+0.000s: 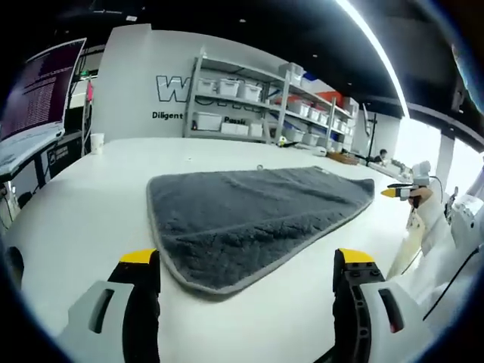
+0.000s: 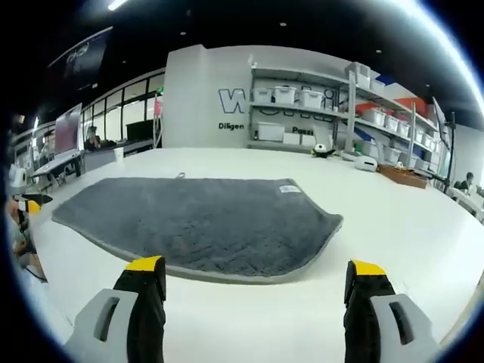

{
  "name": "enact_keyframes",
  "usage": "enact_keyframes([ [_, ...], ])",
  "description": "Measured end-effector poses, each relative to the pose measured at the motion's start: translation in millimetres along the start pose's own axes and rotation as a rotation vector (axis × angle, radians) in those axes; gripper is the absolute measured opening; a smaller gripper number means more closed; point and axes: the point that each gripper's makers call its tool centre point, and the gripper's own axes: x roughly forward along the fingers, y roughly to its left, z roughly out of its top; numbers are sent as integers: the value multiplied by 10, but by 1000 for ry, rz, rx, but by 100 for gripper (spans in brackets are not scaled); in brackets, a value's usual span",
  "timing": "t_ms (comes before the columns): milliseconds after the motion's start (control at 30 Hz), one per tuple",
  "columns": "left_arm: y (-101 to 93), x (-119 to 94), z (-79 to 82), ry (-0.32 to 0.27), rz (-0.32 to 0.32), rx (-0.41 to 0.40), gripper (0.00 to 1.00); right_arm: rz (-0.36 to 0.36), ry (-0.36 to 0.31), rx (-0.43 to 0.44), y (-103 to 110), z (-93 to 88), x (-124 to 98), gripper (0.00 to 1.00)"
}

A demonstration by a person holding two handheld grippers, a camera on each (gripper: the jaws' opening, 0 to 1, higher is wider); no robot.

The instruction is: Open the folded towel by lifting each exposed corner and separating the folded layers until the towel lies flat within the target outline without major curled edges

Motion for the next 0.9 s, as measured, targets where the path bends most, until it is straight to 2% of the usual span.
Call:
enact_keyframes([
  [100, 55, -9, -77, 26, 21, -18, 83, -3, -16, 18, -29, 29, -63, 99],
  [267, 181, -24, -122, 15, 42, -116, 65, -36, -44, 25, -117, 112, -193, 96],
  [400, 238, -2, -224, 75, 48, -135, 58, -89, -61, -9, -193, 185, -286, 95],
  [633, 281, 35, -268, 94, 35, -153, 35, -99, -73, -12, -200, 217, -317, 92],
  [733, 406, 88, -287, 109, 76, -101, 27, -115, -53, -42, -202, 182, -291, 91],
  [900, 432, 82, -274, 122, 66, -82, 8, -116, -44, -40, -220, 160, -288, 90],
])
